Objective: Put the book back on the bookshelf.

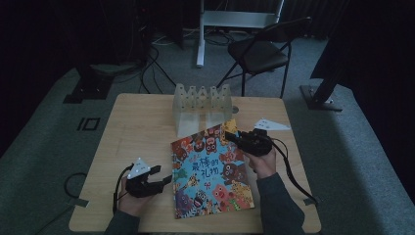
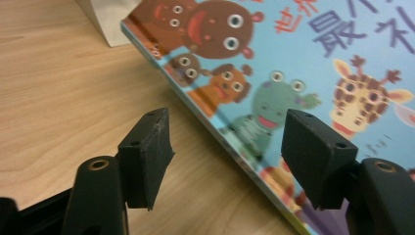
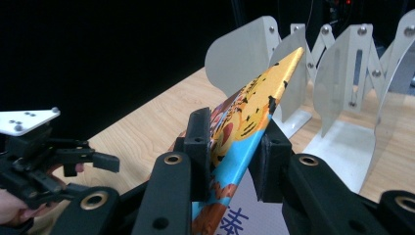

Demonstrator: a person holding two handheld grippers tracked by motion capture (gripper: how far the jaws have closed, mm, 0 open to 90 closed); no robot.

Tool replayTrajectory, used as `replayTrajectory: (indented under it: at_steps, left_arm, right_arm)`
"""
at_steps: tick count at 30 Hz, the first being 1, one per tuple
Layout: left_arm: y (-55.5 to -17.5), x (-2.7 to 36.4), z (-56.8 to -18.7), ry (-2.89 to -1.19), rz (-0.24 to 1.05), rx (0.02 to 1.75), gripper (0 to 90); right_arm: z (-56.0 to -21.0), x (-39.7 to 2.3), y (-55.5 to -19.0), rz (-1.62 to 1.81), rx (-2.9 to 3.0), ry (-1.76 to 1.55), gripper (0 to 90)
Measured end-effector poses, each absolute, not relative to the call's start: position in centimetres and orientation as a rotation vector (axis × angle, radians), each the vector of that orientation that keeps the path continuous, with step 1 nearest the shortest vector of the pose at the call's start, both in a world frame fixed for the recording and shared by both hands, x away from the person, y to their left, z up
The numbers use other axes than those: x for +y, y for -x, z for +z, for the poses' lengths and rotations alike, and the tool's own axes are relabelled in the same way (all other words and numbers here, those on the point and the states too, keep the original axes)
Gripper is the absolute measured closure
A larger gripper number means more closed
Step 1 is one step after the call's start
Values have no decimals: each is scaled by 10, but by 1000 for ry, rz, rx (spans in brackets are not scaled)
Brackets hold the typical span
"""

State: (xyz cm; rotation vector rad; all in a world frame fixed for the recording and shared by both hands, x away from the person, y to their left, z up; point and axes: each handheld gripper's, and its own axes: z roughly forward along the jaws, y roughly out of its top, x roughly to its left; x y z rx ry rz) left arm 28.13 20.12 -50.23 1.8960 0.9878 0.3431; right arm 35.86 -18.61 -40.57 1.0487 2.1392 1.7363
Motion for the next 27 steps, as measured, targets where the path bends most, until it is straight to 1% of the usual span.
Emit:
replayTrajectory:
  at_steps: [2, 4, 16, 19, 21, 22, 23, 25, 27]
  left_arm:
    - [-281, 201, -502, -1896, 343, 988, 367]
    - [-289, 203, -503, -1884, 336, 996, 388]
    - [-308, 202, -508, -1872, 331, 1027, 389]
    - [-314, 204, -511, -1866, 308, 1041, 432]
    - [-319, 204, -514, -1869, 296, 1040, 432]
    - [-321, 203, -514, -1877, 295, 1033, 519]
    - [-323, 203, -515, -1875, 296, 1033, 519]
    - [-325, 203, -517, -1862, 283, 1034, 558]
    - [-328, 202, -519, -1870, 278, 1049, 577]
  right_arm:
    - [-404, -186, -358, 1738, 2138, -1042, 727]
    - [-398, -185, -354, 1735, 2140, -1011, 728]
    - [-386, -184, -347, 1744, 2148, -968, 733]
    - [-385, -185, -347, 1753, 2146, -966, 734]
    - [-384, -185, -346, 1759, 2145, -963, 734]
    - [-383, -186, -345, 1775, 2143, -957, 735]
    - [-383, -186, -345, 1775, 2143, -957, 735]
    - [-382, -186, -345, 1789, 2141, -954, 735]
    - [-382, -187, -345, 1794, 2140, -952, 735]
